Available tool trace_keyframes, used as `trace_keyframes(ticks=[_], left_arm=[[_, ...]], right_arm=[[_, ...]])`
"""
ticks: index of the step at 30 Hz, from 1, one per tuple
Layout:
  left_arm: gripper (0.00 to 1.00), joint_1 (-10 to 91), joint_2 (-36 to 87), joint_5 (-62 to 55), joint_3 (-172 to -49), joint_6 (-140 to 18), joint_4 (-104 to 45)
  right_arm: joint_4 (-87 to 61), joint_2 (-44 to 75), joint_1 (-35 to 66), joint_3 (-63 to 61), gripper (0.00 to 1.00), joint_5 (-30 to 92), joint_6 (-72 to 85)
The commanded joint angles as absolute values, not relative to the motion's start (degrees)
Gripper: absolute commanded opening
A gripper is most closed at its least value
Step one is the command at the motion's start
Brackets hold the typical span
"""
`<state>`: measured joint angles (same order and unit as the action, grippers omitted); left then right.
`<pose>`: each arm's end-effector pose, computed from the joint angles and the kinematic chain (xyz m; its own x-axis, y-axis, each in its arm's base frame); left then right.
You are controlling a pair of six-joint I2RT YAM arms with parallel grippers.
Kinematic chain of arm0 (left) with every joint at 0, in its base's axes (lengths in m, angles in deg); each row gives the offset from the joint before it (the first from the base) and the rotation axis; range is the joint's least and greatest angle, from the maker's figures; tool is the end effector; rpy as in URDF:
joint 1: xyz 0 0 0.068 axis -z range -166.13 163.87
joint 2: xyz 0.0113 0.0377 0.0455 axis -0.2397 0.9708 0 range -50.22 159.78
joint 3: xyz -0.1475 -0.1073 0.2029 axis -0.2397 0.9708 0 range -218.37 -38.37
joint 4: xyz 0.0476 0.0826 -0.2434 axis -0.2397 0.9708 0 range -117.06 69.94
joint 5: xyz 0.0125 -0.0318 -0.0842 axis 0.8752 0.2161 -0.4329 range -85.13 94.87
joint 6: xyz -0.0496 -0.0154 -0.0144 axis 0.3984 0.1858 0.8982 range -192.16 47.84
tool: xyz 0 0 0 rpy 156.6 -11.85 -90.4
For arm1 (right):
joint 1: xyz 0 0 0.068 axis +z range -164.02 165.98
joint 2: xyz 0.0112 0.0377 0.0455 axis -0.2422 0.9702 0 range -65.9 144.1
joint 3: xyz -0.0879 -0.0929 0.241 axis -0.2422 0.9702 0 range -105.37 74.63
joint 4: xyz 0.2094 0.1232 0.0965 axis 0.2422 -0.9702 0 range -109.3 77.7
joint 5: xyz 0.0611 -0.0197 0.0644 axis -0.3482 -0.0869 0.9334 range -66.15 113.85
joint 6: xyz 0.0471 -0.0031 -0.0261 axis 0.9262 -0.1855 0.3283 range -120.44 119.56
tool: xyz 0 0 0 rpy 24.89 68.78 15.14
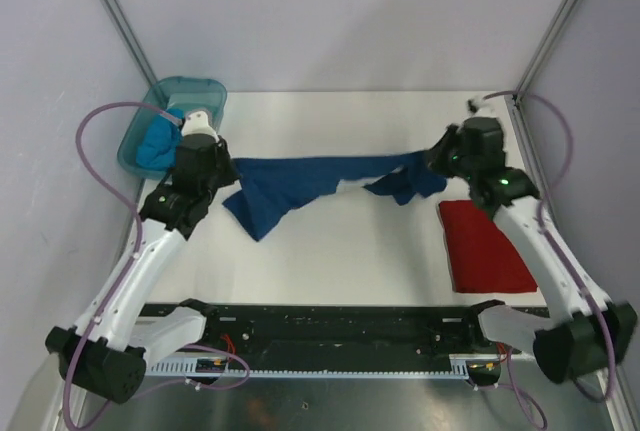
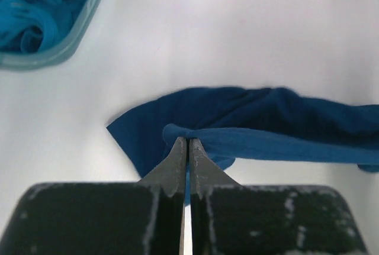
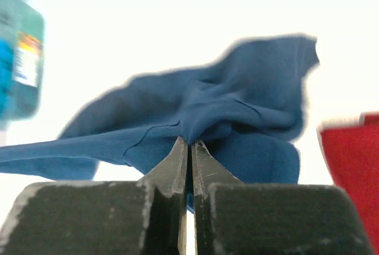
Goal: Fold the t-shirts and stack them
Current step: Flatten out the tshirt
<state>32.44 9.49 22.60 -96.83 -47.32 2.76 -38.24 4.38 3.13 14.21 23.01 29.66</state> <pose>0.2171 -0.0616 0.3405 -0.4674 -0.2650 -0.8434 -0.1547 0.9638 -0.2172 0.2596 0.0795 0.3151 -0.6257 0.3318 -0.7060 0.0351 0.9161 0.3995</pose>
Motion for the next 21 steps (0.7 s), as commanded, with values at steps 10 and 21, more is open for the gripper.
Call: trace_keyframes(ticks=[10, 21], left_arm=[[0.00, 32.08, -8.16, 19.21, -107.37, -49.59, 1.08], [0.00, 31.23, 14.06, 27.60, -121.65, -47.76, -7.56]], right_arm=[[-50.64, -15.55, 1.28, -6.78, 0.00, 15.52, 27.98], [-32.83, 1.34, -1.24, -9.95, 0.00, 15.22, 26.48]])
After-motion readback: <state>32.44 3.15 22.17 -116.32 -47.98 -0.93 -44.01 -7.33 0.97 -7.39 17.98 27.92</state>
